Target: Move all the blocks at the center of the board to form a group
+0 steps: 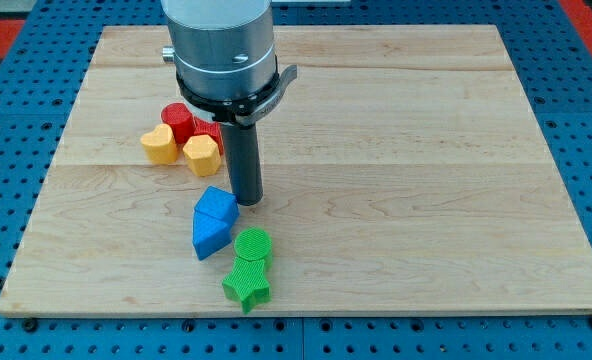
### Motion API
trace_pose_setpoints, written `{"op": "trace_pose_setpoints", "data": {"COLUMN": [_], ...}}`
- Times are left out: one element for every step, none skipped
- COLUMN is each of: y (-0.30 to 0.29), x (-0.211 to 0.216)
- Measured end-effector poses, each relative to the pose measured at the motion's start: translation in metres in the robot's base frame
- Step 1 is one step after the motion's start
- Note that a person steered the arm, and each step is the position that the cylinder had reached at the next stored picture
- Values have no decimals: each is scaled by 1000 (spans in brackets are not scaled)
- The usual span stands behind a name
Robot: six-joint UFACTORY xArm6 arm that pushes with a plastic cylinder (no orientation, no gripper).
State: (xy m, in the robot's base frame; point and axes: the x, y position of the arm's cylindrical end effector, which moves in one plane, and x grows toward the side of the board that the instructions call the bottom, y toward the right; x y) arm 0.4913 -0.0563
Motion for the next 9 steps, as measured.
{"op": "trace_pose_setpoints", "data": {"y": [4,93,137,140,123,47,-34,-84,-76], "x": [0,-19,80,127,128,127,127,121,77]}}
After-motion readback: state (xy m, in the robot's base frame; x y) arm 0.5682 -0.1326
